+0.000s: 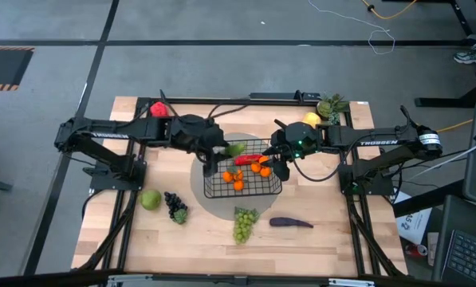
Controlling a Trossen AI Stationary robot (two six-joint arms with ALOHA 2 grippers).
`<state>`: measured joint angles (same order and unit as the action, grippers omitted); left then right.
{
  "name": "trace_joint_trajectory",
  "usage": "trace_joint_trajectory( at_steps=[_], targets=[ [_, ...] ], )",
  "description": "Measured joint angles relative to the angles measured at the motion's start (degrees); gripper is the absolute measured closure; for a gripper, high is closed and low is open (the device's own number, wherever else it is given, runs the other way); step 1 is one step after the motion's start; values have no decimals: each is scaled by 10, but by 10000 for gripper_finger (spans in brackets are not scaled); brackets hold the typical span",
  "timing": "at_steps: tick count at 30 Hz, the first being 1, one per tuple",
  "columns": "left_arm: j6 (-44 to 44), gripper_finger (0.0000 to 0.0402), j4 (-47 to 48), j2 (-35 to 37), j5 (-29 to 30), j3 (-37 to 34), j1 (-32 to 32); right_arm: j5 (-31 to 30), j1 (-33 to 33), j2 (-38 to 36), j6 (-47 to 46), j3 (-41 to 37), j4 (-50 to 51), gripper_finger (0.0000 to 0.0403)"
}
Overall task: Build produce basket
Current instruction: Put the green cucumber into the wire basket, then put the purple eggplant into the wire basket
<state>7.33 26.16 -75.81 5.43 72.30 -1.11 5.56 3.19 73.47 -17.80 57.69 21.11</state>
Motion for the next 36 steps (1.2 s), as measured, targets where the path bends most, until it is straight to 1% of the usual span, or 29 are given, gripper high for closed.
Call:
trace_joint_trajectory(
  at_steps=[4,8,12,14,16,19,21,22,25,29,32,34,36],
  targets=[
    [0,195,-4,-7,-4,1,1,0,0,0,-1,0,0,199],
    [0,190,4,-6,-4,0,1,0,0,0,-2,0,0,199],
    [9,190,15,-7,-4,0,1,11,0,0,-52,0,16,198],
    [16,189,16,-7,-4,0,1,54,0,0,-82,0,24,198],
    [16,190,19,-7,-4,0,1,119,-4,0,-100,0,25,198],
    [16,191,23,-7,-4,0,1,200,-31,-1,-105,0,39,198],
    [16,190,31,-7,-4,0,1,231,-59,-1,-112,0,79,198],
    [16,190,36,-7,-4,0,1,235,-75,-1,-125,0,102,198],
    [16,191,43,-7,-4,0,1,219,-128,-1,-182,0,183,198],
    [16,192,44,-7,-4,0,1,169,-197,-1,-282,0,265,198],
    [16,192,44,-7,-4,0,1,76,-239,2,-310,0,284,198],
    [16,192,44,-7,-4,0,1,5,-263,9,-299,0,291,198],
    [15,192,44,-7,-4,0,1,-27,-282,19,-281,0,287,198]
  ],
)
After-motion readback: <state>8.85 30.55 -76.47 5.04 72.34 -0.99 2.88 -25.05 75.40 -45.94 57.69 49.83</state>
